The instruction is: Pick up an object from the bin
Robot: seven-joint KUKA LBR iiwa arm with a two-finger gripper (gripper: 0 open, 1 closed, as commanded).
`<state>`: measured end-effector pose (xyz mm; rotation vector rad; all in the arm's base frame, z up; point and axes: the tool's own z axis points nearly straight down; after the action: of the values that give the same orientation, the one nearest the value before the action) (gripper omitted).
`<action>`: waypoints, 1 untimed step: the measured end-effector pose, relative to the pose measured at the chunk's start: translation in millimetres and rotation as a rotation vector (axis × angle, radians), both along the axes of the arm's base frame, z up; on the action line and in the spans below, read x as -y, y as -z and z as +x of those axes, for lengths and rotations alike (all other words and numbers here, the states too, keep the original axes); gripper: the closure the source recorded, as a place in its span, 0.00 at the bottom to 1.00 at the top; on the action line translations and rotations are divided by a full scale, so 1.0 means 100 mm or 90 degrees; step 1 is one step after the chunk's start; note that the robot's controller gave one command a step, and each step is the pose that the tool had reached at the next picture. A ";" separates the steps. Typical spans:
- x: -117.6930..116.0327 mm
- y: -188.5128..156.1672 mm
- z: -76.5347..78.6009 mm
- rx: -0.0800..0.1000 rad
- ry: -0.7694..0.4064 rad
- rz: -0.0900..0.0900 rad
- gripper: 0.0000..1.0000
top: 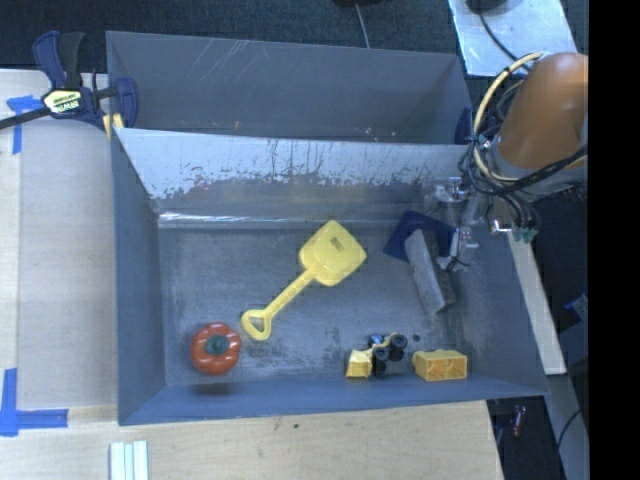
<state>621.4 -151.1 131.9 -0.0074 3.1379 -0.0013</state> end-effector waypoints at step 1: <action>0.00 0.00 0.00 0.000 0.000 0.000 0.00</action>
Offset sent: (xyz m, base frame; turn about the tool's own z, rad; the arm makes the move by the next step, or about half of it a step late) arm -0.0044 0.0269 -0.0619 0.0045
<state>621.4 -151.1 131.9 -0.0075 3.1379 -0.0013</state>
